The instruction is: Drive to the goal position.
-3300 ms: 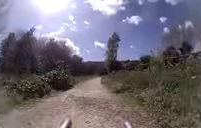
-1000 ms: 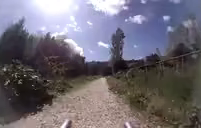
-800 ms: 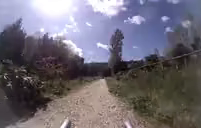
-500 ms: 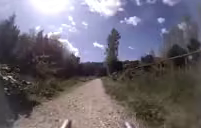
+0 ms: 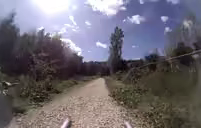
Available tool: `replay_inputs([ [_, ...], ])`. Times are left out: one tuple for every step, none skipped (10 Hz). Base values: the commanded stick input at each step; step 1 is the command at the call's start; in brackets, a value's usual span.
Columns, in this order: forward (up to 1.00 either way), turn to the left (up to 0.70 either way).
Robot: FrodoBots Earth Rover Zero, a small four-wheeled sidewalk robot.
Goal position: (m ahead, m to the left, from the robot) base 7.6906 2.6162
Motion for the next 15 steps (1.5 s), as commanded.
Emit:
replay_inputs([
  [0.85,0.0],
  [0.85,0.0],
  [0.85,0.0],
  [0.85,0.0],
  [0.85,-0.04],
  [0.85,-0.09],
  [0.85,-0.33],
  [0.85,-0.15],
  [0.85,0.0],
  [0.85,0.0],
  [0.85,0.0],
  [0.85,0.0],
  [0.85,0.0],
  [0.85,-0.1],
  [0.85,-0.22],
])
